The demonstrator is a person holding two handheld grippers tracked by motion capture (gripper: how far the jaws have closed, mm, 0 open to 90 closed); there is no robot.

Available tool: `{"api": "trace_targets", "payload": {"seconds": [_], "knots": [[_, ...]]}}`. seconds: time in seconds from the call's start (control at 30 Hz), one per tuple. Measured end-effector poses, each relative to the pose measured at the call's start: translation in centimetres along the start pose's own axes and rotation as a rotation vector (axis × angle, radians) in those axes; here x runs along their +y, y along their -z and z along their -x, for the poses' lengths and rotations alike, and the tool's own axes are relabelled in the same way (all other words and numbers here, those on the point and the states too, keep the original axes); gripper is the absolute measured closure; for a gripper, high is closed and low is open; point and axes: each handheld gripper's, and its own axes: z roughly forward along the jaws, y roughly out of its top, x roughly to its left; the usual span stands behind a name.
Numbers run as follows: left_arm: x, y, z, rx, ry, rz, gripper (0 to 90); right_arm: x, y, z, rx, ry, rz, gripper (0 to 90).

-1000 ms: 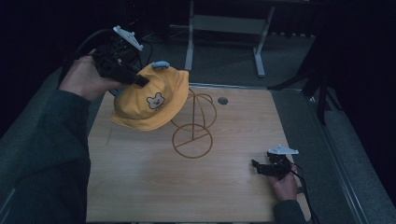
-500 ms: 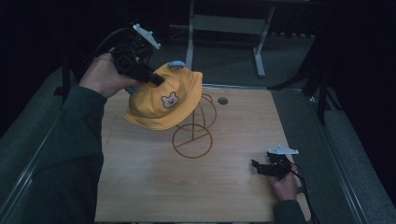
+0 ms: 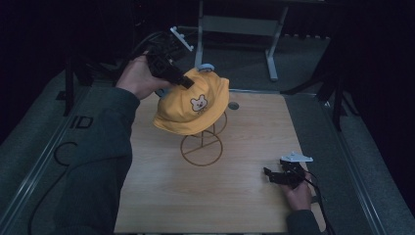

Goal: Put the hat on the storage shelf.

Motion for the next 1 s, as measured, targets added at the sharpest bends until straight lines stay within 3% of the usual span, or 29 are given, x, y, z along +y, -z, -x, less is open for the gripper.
{"api": "trace_targets", "payload": {"seconds": [0.17, 0.23, 0.4, 0.57, 0.67, 0.83, 1.0], "knots": [[0.6, -2.3, -0.2, 0.056, 0.026, -0.020, 73.0, 0.0, 0.0, 0.0, 0.000, 0.000, 0.000, 18.9], [0.6, -3.3, -0.2, 0.045, 0.039, -0.017, 70.7, 0.0, 0.0, 0.0, 0.000, 0.000, 0.001, 18.9], [0.4, -5.4, 0.2, 0.027, 0.029, -0.009, 58.9, 0.0, 0.0, 0.0, 0.000, -0.002, -0.001, 18.9], [0.6, -6.0, 1.0, 0.019, 0.021, 0.011, 56.1, 0.0, 0.0, 0.0, 0.000, -0.002, -0.001, 18.9], [0.9, -6.5, 1.7, 0.019, 0.001, 0.000, 59.9, 0.0, 0.0, 0.0, 0.001, -0.002, -0.001, 18.9], [1.2, -7.2, 2.3, 0.039, -0.024, -0.029, 56.7, 0.0, 0.0, 0.0, 0.001, -0.002, -0.001, 18.9], [0.4, -6.8, 1.9, 0.063, 0.020, 0.011, 47.9, 0.0, 0.0, 0.0, 0.001, -0.005, -0.002, 18.9]]}}
